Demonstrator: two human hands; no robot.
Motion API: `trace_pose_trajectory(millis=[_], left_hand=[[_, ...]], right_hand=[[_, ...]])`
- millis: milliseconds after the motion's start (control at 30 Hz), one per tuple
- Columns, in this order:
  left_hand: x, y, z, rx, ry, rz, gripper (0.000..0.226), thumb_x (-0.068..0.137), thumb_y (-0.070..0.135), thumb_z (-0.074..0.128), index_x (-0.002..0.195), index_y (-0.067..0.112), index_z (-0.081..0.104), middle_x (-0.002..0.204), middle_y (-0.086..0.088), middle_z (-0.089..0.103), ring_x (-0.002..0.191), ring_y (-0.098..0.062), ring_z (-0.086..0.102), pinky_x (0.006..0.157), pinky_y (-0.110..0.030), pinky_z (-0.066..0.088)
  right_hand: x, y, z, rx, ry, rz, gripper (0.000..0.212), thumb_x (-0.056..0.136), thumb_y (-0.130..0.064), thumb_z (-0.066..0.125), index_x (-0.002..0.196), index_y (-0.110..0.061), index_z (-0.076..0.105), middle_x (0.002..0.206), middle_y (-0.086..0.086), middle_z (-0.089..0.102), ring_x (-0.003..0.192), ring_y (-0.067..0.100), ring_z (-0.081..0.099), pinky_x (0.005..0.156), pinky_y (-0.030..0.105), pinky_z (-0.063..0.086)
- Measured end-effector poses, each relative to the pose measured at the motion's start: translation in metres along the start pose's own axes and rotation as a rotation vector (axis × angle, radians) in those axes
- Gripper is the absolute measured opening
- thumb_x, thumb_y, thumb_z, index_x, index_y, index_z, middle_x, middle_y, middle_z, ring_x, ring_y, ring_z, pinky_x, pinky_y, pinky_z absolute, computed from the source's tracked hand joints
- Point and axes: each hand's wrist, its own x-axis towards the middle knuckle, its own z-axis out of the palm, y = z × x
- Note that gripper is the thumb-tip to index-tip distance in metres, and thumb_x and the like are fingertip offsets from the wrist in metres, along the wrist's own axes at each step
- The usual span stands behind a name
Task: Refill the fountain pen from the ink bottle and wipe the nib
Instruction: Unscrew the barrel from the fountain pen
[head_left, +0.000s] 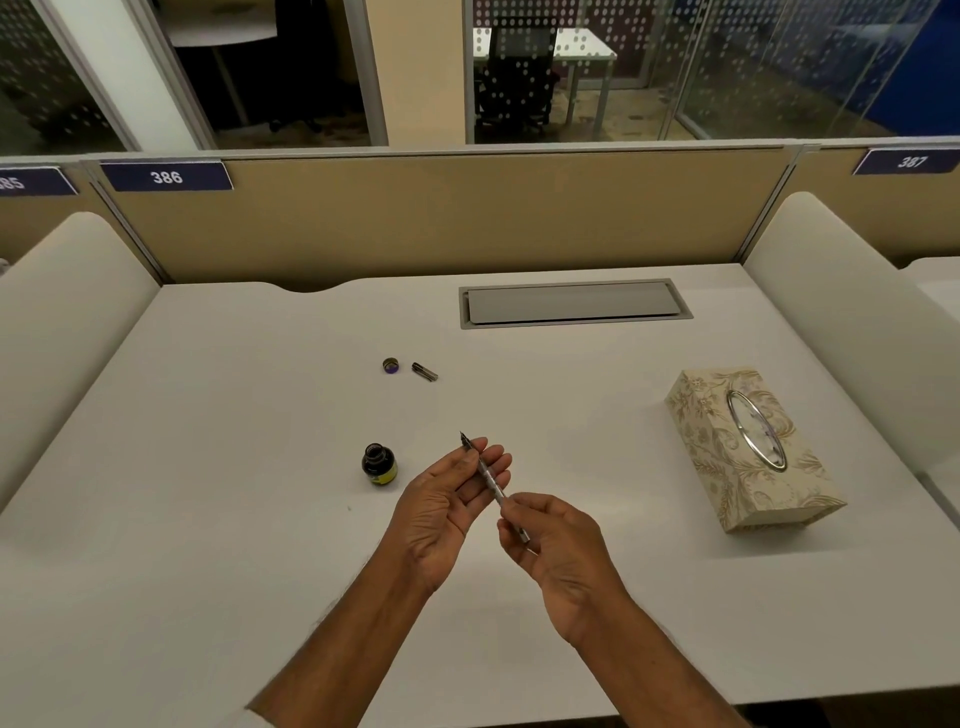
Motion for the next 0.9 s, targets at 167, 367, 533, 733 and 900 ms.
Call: trace_pose_trajectory(millis=[167,367,533,733,900], left_hand=[[0.000,0.000,-0.001,0.020,0.002,0.002,0.027,0.098,0.002,0.055,0.122,-0.007,0.063,0.117,-0.026,0.071,0.109,-0.036,0.070,0.091,-0.040,0.060],[0.000,0.002,-0.001,0.009,0.001,0.003,0.025,0.098,0.002,0.055,0.120,-0.007,0.064,0.116,-0.026,0.072,0.108,-0.036,0.071,0.089,-0.040,0.060],[0.001,0.004,-0.001,-0.002,0.008,0.001,0.025,0.098,0.003,0.056,0.119,-0.007,0.064,0.115,-0.026,0.072,0.107,-0.036,0.072,0.086,-0.039,0.062],[0.003,0.010,-0.005,-0.015,0.025,0.020,0.025,0.098,0.003,0.056,0.120,-0.007,0.062,0.114,-0.025,0.073,0.107,-0.036,0.072,0.085,-0.039,0.062],[0.007,0.013,-0.005,-0.057,0.080,0.072,0.023,0.097,0.003,0.056,0.117,-0.006,0.064,0.113,-0.026,0.073,0.104,-0.036,0.073,0.087,-0.042,0.061]], right_hand=[[-0.001,0.000,0.001,0.009,-0.037,0.054,0.018,0.091,-0.015,0.071,0.099,0.002,0.074,0.086,0.020,0.075,0.073,0.025,0.070,0.069,0.031,0.062],[-0.001,0.001,0.002,-0.008,-0.059,0.036,0.019,0.088,-0.015,0.075,0.099,0.001,0.074,0.087,0.019,0.075,0.077,0.026,0.070,0.073,0.034,0.062],[-0.001,0.001,0.000,-0.142,-0.102,0.037,0.015,0.093,-0.012,0.068,0.100,0.000,0.075,0.081,0.016,0.074,0.069,0.022,0.069,0.069,0.031,0.060],[-0.001,0.000,-0.011,-0.294,-0.166,0.000,0.011,0.093,-0.008,0.068,0.097,-0.003,0.077,0.086,0.016,0.076,0.074,0.023,0.070,0.075,0.033,0.062],[0.002,0.003,-0.026,-0.419,-0.219,-0.042,0.013,0.094,-0.010,0.066,0.099,-0.003,0.076,0.084,0.013,0.075,0.077,0.023,0.072,0.078,0.032,0.062]])
